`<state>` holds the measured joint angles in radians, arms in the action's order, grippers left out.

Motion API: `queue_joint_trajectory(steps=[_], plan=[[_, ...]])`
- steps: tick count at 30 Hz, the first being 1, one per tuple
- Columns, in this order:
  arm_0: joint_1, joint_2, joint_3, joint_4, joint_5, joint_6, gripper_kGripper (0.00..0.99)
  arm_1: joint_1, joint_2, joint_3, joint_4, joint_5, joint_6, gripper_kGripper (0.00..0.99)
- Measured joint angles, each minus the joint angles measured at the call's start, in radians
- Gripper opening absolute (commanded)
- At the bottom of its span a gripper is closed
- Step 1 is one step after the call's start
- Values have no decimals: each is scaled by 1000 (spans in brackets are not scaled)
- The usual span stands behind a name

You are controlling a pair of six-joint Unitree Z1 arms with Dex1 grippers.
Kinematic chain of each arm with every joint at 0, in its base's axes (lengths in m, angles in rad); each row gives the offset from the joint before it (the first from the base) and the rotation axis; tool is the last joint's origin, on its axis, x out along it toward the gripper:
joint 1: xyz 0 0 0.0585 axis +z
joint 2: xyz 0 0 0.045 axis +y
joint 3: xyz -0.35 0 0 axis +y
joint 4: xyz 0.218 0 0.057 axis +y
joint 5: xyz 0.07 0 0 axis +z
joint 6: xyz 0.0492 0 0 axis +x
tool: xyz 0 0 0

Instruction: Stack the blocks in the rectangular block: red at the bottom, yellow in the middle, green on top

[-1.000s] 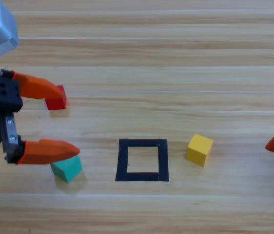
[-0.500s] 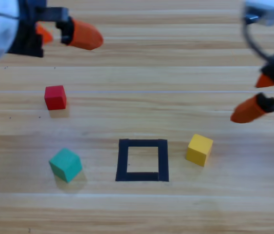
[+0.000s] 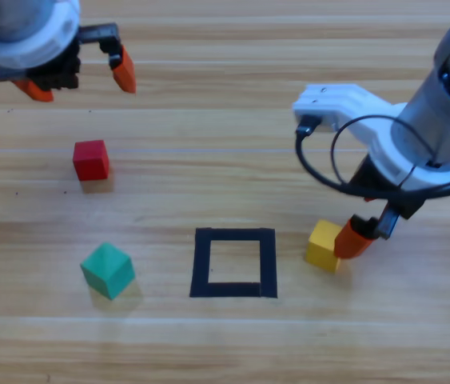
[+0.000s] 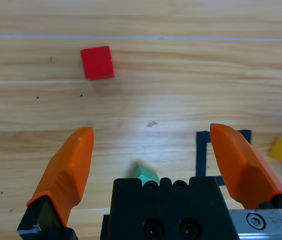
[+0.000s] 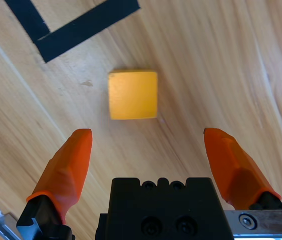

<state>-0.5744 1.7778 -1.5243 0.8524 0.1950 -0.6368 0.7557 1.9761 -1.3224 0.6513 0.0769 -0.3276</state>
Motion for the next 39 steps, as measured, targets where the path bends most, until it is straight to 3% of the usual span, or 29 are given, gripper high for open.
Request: queue_joint_trajectory(steps=[6, 17, 20, 25, 28, 39], plan=[[62, 175, -101, 117, -20, 0, 986, 69, 23, -1, 0, -7, -1, 976], [164, 356, -224, 181, -51, -30, 979, 92, 128, -61, 0, -83, -1, 911], [181, 384, -241, 184, -68, -30, 973, 92, 147, -80, 0, -90, -1, 749], [205, 426, -285, 190, -91, -30, 973, 94, 187, -97, 0, -90, -1, 215], [208, 447, -289, 190, -98, -33, 973, 95, 204, -123, 7, -93, -4, 28], [209, 534, -332, 190, -102, -33, 959, 95, 165, -90, 27, -156, 52, 0]])
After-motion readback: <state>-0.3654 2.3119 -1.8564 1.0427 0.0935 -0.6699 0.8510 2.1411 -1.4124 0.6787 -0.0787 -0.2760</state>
